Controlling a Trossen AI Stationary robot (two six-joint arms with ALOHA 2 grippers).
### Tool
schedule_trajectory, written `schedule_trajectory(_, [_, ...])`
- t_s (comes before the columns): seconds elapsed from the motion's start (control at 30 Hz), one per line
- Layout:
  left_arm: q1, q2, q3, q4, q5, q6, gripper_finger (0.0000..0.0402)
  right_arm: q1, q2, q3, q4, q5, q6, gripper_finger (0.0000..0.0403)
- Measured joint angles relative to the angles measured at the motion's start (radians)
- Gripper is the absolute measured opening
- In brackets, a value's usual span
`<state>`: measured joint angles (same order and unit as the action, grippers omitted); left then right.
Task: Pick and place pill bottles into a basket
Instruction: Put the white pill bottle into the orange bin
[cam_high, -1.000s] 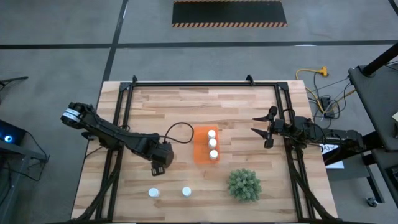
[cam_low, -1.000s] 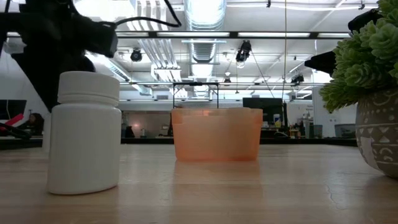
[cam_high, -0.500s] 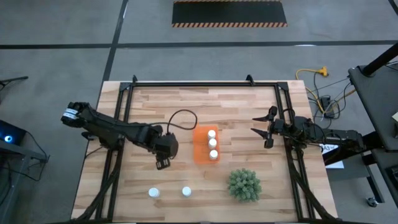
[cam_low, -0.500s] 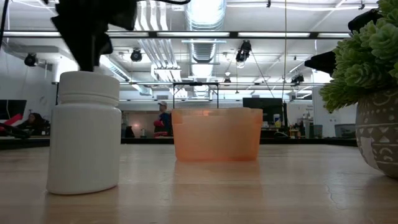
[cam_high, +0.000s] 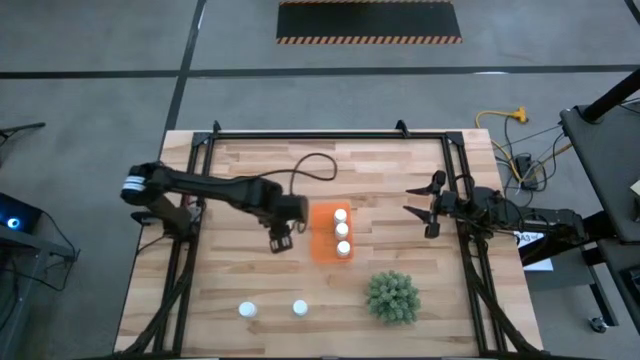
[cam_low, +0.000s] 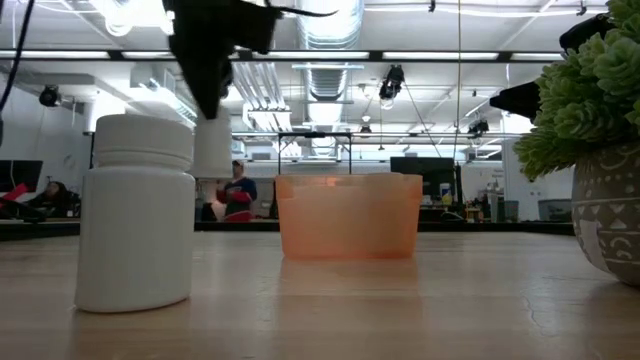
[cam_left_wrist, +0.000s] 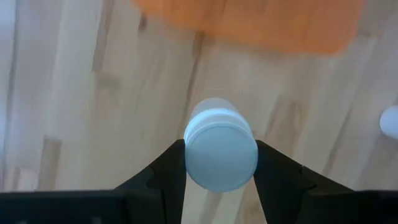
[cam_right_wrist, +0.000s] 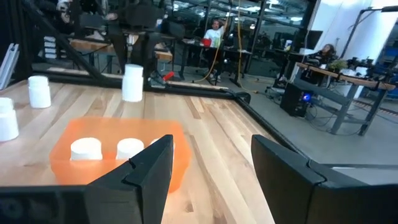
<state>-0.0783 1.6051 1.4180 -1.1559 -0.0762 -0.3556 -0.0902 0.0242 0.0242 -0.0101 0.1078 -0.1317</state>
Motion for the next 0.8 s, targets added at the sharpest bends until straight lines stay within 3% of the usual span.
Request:
schedule_trajectory(0.47, [0.033, 0.272, 0.446, -0.187, -0.028, 0.165, 0.0137, 0.0, 0.006, 0.0, -0.002, -0.002, 0.0, 0.0206])
schedule_trajectory(0.8, [0.095, 0.366, 0.543, -0.155, -0.037, 0.256, 0.0137, 0.0, 0.005, 0.0, -0.002, -0.002, -0.001, 0.0206])
